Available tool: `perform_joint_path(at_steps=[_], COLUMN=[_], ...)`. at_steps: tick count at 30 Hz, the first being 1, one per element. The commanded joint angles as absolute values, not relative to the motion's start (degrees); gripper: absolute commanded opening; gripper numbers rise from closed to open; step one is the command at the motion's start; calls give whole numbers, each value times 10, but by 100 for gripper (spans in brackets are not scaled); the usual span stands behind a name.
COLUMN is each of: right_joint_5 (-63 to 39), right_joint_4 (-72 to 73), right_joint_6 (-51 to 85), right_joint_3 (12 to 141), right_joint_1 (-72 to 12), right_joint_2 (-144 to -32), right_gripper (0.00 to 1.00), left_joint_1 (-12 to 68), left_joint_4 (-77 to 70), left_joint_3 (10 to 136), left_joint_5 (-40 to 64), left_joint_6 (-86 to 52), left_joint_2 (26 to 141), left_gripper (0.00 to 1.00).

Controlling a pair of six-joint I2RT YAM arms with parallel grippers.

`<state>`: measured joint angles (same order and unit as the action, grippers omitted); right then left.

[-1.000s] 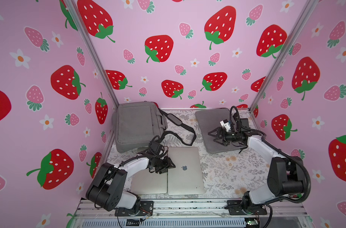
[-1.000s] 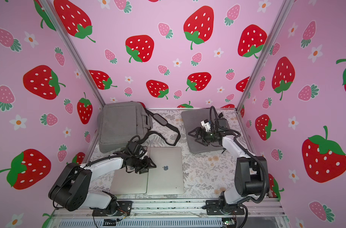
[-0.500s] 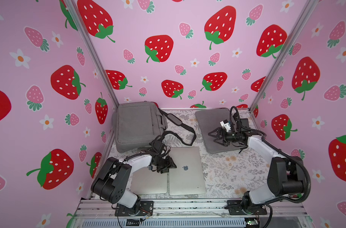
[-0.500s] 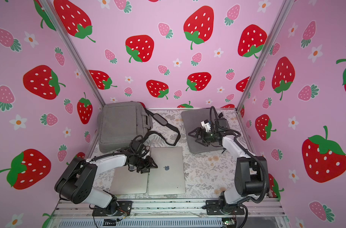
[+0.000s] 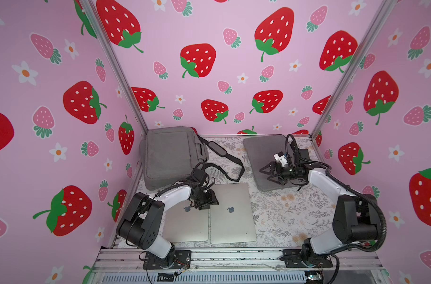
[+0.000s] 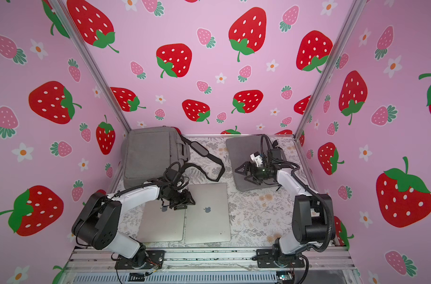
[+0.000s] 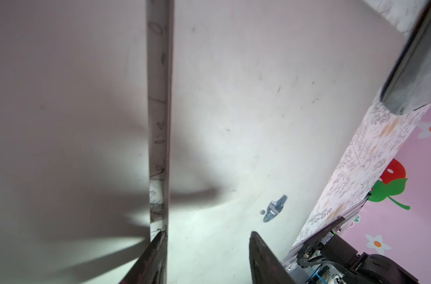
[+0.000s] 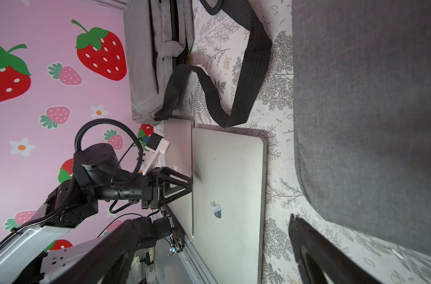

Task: Open the zippered laptop bag and take out the laptop
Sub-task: Place the laptop at the center of the board.

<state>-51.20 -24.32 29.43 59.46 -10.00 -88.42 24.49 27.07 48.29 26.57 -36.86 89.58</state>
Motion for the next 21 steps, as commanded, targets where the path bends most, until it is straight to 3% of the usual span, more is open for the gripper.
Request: perform_joint_path(at_steps=[1,12,21], right_joint_5=[-499,-401,-202], right_joint_4=[-272,-380,-429], right_joint_6=[265,187,137], right_joint_3=[605,621,641], right_joint_1=[-98,-89,-63], right_joint_2=[-867,-840,-809], right_gripper=[99,100,100], left_joint_1=[246,251,293], left_joint_4=[300,340,269], left_joint_3=[505,605,726], left_joint_5=[255,239,224], left_joint_6=[-351,-299,-337], left_joint_2=[907,856,964], left_gripper=[56,57,57])
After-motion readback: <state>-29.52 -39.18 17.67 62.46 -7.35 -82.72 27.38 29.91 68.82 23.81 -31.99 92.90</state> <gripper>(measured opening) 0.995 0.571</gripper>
